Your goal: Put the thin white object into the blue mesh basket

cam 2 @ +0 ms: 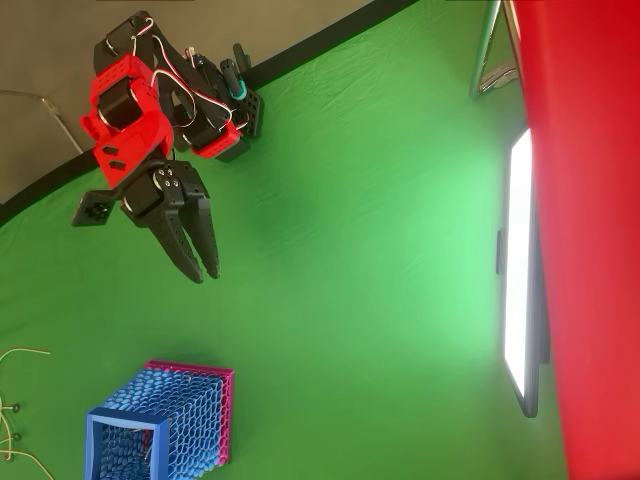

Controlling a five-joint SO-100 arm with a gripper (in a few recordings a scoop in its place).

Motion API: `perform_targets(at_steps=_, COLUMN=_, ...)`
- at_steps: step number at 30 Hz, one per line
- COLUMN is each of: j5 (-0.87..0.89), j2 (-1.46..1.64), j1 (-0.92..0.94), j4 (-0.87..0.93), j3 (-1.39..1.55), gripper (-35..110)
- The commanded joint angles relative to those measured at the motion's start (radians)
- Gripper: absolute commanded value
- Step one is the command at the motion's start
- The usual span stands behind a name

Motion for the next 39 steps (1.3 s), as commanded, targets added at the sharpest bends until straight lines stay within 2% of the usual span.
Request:
perform_targets(at_steps=1, j5=-0.06, j2=0.124, j1=-0.008, j4=-0.003, j3=0.123, gripper=13)
perform_targets(at_steps=9, j5=-0.152, j2=0.411, j1=0.008, j4=0.032, j3=0.485, gripper=0)
perform_targets(at_steps=17, j5=-0.121, j2=0.522, j1=0.018, j4=0.057, j3=0.704, gripper=0)
perform_targets(at_steps=24, j5=-0.16, j2=0.529, j1=0.02, j4=-0.044, j3=0.879, gripper=0)
perform_targets(at_steps=39, j5=-0.14, j2=0.529, j1=0.008, j4=0.19, j3=0.89, gripper=1)
